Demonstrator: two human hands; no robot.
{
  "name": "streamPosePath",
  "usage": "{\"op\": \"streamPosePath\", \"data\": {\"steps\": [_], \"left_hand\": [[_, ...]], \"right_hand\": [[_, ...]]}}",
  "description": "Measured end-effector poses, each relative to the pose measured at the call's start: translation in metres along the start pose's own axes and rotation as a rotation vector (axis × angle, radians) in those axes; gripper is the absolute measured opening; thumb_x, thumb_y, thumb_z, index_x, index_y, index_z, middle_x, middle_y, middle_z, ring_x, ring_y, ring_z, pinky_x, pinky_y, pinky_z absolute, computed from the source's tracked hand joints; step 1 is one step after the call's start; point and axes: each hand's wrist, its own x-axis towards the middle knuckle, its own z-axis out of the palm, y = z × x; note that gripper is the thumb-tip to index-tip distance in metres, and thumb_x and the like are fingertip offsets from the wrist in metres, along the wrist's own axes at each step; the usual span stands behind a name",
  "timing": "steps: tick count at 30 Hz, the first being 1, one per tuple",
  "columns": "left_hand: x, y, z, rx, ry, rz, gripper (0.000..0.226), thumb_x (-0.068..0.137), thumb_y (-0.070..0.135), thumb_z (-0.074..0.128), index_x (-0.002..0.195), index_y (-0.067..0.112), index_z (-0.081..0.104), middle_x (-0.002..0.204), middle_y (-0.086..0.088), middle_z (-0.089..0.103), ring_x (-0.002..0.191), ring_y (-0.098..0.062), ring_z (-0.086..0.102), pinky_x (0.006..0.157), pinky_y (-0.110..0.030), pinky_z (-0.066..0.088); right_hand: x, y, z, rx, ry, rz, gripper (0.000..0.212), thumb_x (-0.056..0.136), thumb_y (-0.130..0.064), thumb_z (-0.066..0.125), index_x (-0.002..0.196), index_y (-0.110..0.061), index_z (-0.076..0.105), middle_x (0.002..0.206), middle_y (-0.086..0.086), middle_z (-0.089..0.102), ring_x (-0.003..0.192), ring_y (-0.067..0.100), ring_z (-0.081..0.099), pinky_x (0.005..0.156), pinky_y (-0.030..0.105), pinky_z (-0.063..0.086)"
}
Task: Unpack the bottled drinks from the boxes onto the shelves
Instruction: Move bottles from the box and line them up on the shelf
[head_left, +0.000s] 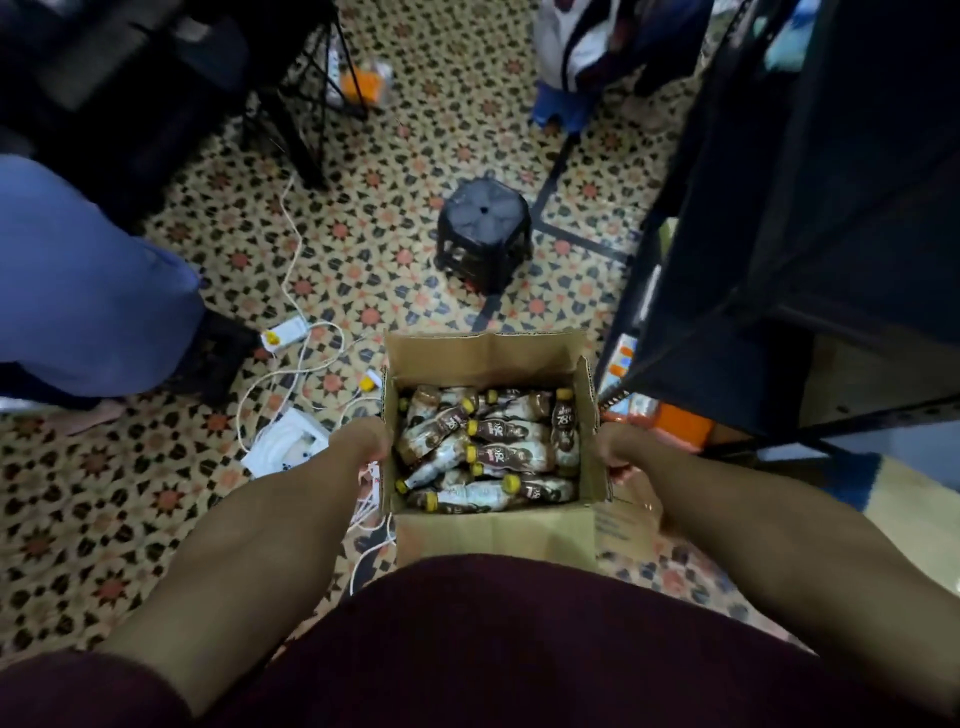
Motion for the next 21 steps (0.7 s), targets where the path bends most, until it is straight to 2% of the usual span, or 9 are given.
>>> {"op": "streamPosePath", "data": {"steps": [3, 6, 8, 10, 11, 13, 15, 18, 21], "left_hand": [[-0.012, -0.006, -0.031, -0.111, -0.008, -0.021, 0.023, 0.097, -0.003, 0.046, 0.110, -0.007, 0.064, 0.106, -0.023, 0.063, 0.075, -0.030, 0.059, 0.066, -0.032, 0.056], [-0.005, -0.014, -0.058, -0.295, 0.001, -0.048, 0.031, 0.098, -0.003, 0.048, 0.127, -0.012, 0.057, 0.122, -0.029, 0.060, 0.059, -0.022, 0.046, 0.032, -0.016, 0.039], [0.005, -0.018, -0.076, -0.318, 0.017, -0.056, 0.031, 0.098, -0.003, 0.049, 0.126, -0.013, 0.057, 0.130, -0.030, 0.059, 0.058, -0.022, 0.045, 0.030, -0.017, 0.037], [0.021, -0.020, -0.093, -0.274, -0.008, -0.055, 0.025, 0.097, -0.006, 0.046, 0.116, -0.011, 0.061, 0.118, -0.029, 0.065, 0.059, -0.025, 0.047, 0.038, -0.023, 0.040], [0.030, -0.021, -0.101, -0.267, -0.012, -0.078, 0.027, 0.096, -0.006, 0.043, 0.116, -0.010, 0.060, 0.102, -0.026, 0.066, 0.056, -0.024, 0.044, 0.041, -0.026, 0.039], [0.053, -0.020, -0.115, -0.244, -0.004, -0.074, 0.019, 0.098, 0.000, 0.040, 0.102, 0.002, 0.059, 0.076, -0.017, 0.052, 0.048, -0.022, 0.036, 0.044, -0.026, 0.035], [0.069, -0.014, -0.134, -0.186, 0.002, -0.072, 0.017, 0.101, 0.008, 0.040, 0.088, 0.005, 0.051, 0.072, -0.015, 0.043, 0.047, -0.021, 0.033, 0.049, -0.030, 0.034], [0.085, 0.009, -0.165, -0.197, 0.018, -0.072, 0.020, 0.104, 0.010, 0.038, 0.092, 0.005, 0.054, 0.069, -0.011, 0.044, 0.047, -0.019, 0.034, 0.044, -0.027, 0.034], [0.100, 0.036, -0.200, -0.166, 0.001, -0.045, 0.023, 0.105, 0.010, 0.036, 0.096, 0.007, 0.058, 0.066, -0.008, 0.045, 0.046, -0.016, 0.038, 0.038, -0.023, 0.035]], "right_hand": [[-0.011, -0.031, -0.037, 0.063, 0.069, -0.004, 0.046, 0.106, -0.010, 0.038, 0.065, -0.007, 0.058, 0.045, 0.005, 0.060, 0.032, 0.011, 0.054, 0.036, 0.020, 0.043], [-0.006, -0.055, -0.070, 0.042, 0.026, -0.026, 0.043, 0.108, -0.016, 0.034, 0.074, -0.005, 0.058, 0.060, 0.011, 0.062, 0.040, 0.014, 0.057, 0.040, 0.021, 0.046], [-0.002, -0.065, -0.092, 0.087, 0.024, -0.031, 0.038, 0.108, -0.018, 0.035, 0.082, -0.004, 0.059, 0.068, 0.013, 0.063, 0.046, 0.017, 0.059, 0.045, 0.024, 0.049], [0.008, -0.076, -0.113, 0.111, 0.038, -0.048, 0.036, 0.107, -0.016, 0.037, 0.083, -0.002, 0.060, 0.067, 0.013, 0.062, 0.046, 0.018, 0.060, 0.047, 0.026, 0.051], [0.013, -0.080, -0.124, 0.091, 0.042, -0.054, 0.035, 0.107, -0.015, 0.038, 0.083, -0.002, 0.061, 0.068, 0.013, 0.062, 0.049, 0.020, 0.062, 0.049, 0.029, 0.054], [0.027, -0.087, -0.150, 0.052, 0.065, -0.067, 0.035, 0.106, -0.013, 0.038, 0.079, -0.004, 0.059, 0.072, 0.012, 0.062, 0.058, 0.022, 0.065, 0.055, 0.032, 0.056], [0.042, -0.091, -0.177, 0.040, 0.058, -0.038, 0.037, 0.106, -0.013, 0.036, 0.072, -0.007, 0.050, 0.062, 0.010, 0.062, 0.049, 0.019, 0.060, 0.050, 0.030, 0.051], [0.056, -0.092, -0.216, -0.012, 0.016, -0.035, 0.036, 0.105, -0.011, 0.040, 0.070, -0.008, 0.045, 0.053, 0.009, 0.056, 0.032, 0.012, 0.050, 0.037, 0.020, 0.042], [0.067, -0.091, -0.255, -0.077, -0.001, -0.042, 0.035, 0.102, -0.004, 0.041, 0.068, -0.005, 0.048, 0.038, 0.004, 0.053, 0.042, 0.015, 0.051, 0.041, 0.023, 0.043]]}}
